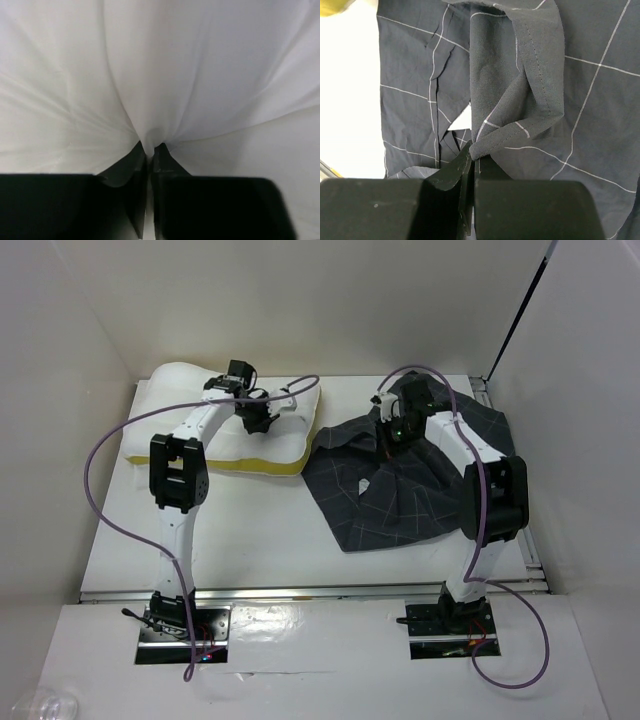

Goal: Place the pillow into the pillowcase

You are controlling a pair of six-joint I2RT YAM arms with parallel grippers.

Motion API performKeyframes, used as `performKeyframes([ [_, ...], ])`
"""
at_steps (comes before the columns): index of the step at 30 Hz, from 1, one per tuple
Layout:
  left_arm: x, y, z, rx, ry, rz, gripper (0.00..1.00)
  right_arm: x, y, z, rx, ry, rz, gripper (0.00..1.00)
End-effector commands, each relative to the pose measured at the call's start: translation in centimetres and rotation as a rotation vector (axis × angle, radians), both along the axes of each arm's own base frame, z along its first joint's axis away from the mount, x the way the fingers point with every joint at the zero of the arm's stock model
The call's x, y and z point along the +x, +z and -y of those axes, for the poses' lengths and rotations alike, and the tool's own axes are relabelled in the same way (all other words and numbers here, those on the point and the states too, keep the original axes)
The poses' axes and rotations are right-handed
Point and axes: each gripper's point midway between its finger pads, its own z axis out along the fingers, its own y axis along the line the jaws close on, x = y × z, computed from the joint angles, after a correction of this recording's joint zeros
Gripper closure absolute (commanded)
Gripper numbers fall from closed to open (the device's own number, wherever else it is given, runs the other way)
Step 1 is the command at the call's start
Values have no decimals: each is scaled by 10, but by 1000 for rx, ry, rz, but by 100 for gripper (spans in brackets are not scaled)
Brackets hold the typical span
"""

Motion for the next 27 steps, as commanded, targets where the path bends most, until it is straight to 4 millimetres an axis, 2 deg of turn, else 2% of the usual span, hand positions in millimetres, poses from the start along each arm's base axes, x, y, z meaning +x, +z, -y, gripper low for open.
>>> performKeyframes([
  [1,-103,-82,9,-15,48,-509,87,12,19,-2,12,20,58,100],
  [3,-107,-83,7,-12,88,-523,99,12,22,-1,6,15,69,100],
  [4,-101,-76,9,-27,102,-484,100,12,22,-1,6,15,69,100],
  [5,-107,-79,3,-32,135,-502,100,12,22,-1,6,15,69,100],
  [7,-105,-67,1,-65,154,-470,100,10,23,0,6,15,69,100],
  [8,-94,-43,4,-99,179,-389,100,10,23,0,6,15,69,100],
  [11,-101,-15,-5,-154,198,-347,100,9,28,0,9,15,85,100],
  [12,-98,17,-8,-190,196,-269,100,9,28,0,9,15,85,100],
  [15,-115,50,-19,-246,205,-234,100,9,30,-5,22,7,93,100],
  [16,-129,75,-23,-278,187,-198,100,11,35,-5,25,7,113,100],
  [19,-159,100,-25,-267,127,-151,100,13,41,-5,34,-20,123,100],
  [20,-180,114,-25,-268,104,-138,100,15,46,-4,35,-37,138,100],
  [22,-198,125,-26,-265,66,-109,100,16,50,-10,46,-41,138,100],
  [23,-216,136,-26,-271,49,-97,100,16,55,-15,52,-30,160,100],
  [27,-244,149,-19,-265,-5,-53,100,12,68,-41,71,22,191,100],
])
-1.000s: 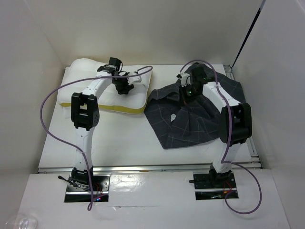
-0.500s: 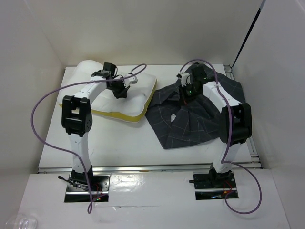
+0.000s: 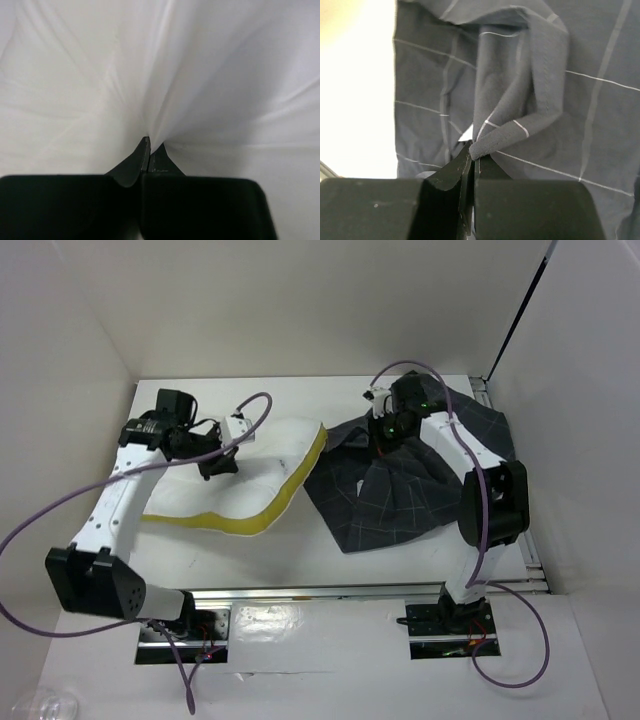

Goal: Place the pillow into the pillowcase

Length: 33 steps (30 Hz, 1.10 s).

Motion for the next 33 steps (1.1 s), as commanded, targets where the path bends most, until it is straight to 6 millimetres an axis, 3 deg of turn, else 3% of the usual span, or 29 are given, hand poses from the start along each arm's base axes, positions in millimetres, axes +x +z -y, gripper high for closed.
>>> performKeyframes([
  [1,-36,9,17,-47,-101,-1,100,8,55,-37,63,53,159,100],
  [5,-43,9,23,-52,-115,-1,100,10,70,-51,87,66,189,100],
  [11,-55,2,40,-82,-154,-57,100,16,78,-53,94,66,209,100],
  [13,-53,0,44,-87,-155,-49,100,13,89,-52,101,66,233,100],
  [24,-51,-25,101,-119,-261,-134,100,4,94,-49,103,66,242,100],
  [28,-38,-36,117,-135,-249,-155,100,-10,105,-53,141,109,249,100],
  [33,-2,-37,130,-159,-186,-139,100,-55,90,-62,181,226,153,100],
])
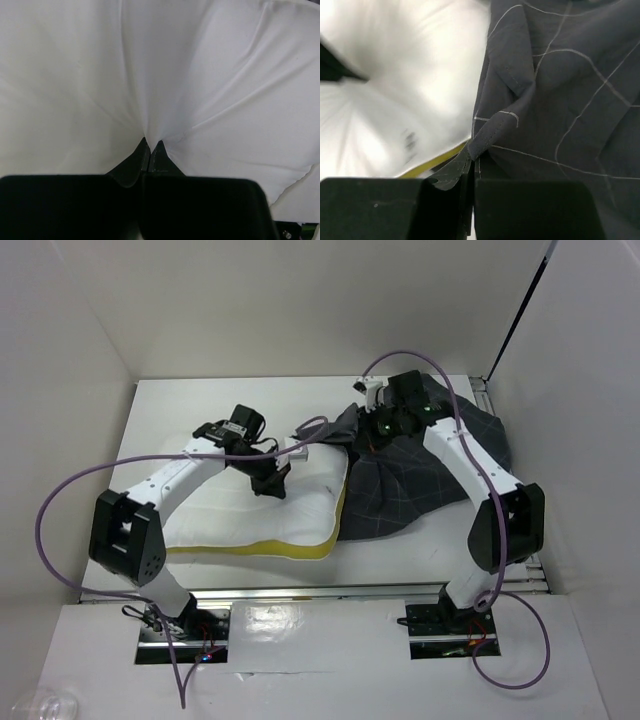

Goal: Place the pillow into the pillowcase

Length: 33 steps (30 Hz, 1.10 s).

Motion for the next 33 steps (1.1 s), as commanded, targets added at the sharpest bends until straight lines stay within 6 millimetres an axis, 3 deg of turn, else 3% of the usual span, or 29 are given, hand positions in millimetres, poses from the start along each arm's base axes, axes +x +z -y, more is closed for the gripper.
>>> performKeyframes([
  [1,38,30,27,-122,28,87,100,-41,14,-14,54,136,-1,100],
  [5,76,43,38,-143,95,139,100,-82,-10,-7,16,203,-73,100],
  [10,113,48,41,-166,208,138,100,-112,-32,3,-28,246,-133,100],
  [12,129,57,31,-167,272,156,100,-121,-35,4,-39,265,-149,100],
  [18,166,50,4,-139,479,163,100,-142,-37,6,-29,338,-203,100],
  [19,171,47,-2,-119,516,177,100,-143,-30,3,-7,350,-202,100],
  [23,173,47,-3,-124,566,159,100,-132,-19,-14,27,389,-187,100],
  [27,165,51,21,-149,519,157,100,-111,-22,-24,12,383,-159,100],
  [33,128,47,61,-166,394,94,100,-65,-25,-38,-5,304,-128,100],
])
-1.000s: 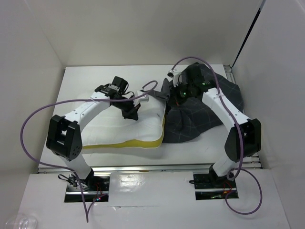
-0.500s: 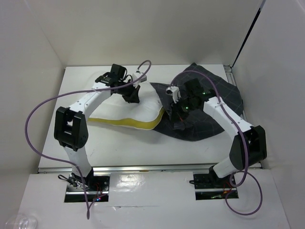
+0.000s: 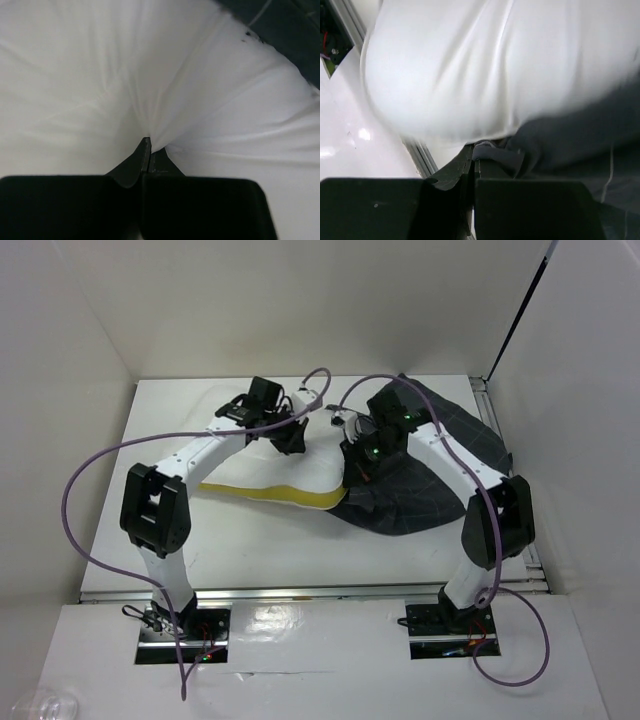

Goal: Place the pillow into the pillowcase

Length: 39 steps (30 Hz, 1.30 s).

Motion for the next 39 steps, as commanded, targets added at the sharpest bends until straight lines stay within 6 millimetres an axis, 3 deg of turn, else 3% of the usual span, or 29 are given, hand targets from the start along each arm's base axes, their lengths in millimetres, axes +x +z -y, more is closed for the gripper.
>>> performKeyframes([
  [1,-10,26,29,-95,-64,26,100,30,17,-16,34,-35,66,100],
  [2,-16,28,34,-102,-83,25,100,41,18,-18,30,-42,84,100],
  [6,-23,28,42,-114,-69,-5,100,54,23,-30,60,-33,73,100],
  [9,-15,13,47,-96,-31,-31,100,59,26,-35,74,-26,76,100],
  [11,-9,-6,48,-66,-3,-102,86,61,20,-35,66,-26,58,100],
  [15,1,-33,33,22,97,-120,61,69,19,-33,41,-45,80,100],
  [16,3,-25,31,14,106,-88,54,72,13,-31,19,-57,81,100],
  [17,2,-21,29,11,113,-68,30,76,13,-30,12,-65,98,100],
  [18,-6,-27,24,23,103,-67,17,81,14,-30,8,-80,111,100],
  [19,-8,-21,22,19,93,-42,7,87,7,-26,-21,-99,123,100],
  [20,-10,-3,21,-5,93,1,2,91,7,-25,-29,-129,127,100],
  [22,-14,-1,11,25,116,24,2,108,6,-20,-66,-187,176,100],
  [23,-15,15,6,15,142,64,2,112,6,-18,-76,-212,185,100],
  [24,-22,12,-1,28,153,62,2,120,10,-17,-83,-228,216,100],
  [26,-29,24,-13,39,135,112,1,130,4,-7,-140,-283,239,91],
  [27,-37,52,-22,14,135,185,1,132,3,-4,-154,-295,246,88],
  [28,-53,48,-25,6,77,171,1,133,7,-1,-163,-307,261,84],
  [29,-62,51,-30,40,17,212,1,134,6,0,-171,-313,265,62],
  [30,-72,53,-34,51,-14,227,1,136,11,5,-166,-325,273,52],
  [31,-97,52,-39,60,-76,207,1,131,12,7,-170,-324,267,47],
  [32,-107,49,-46,94,-111,209,1,132,17,11,-154,-330,267,42],
  [33,-116,46,-48,133,-170,233,1,133,22,18,-141,-340,259,31],
  [34,-126,36,-55,160,-197,219,1,127,21,23,-131,-336,229,29],
  [35,-139,35,-62,184,-227,222,1,120,33,21,-77,-315,216,27],
  [36,-141,32,-66,224,-258,256,1,121,42,28,-47,-315,224,22],
  [39,-153,17,-77,290,-318,297,1,100,66,29,23,-255,218,19],
])
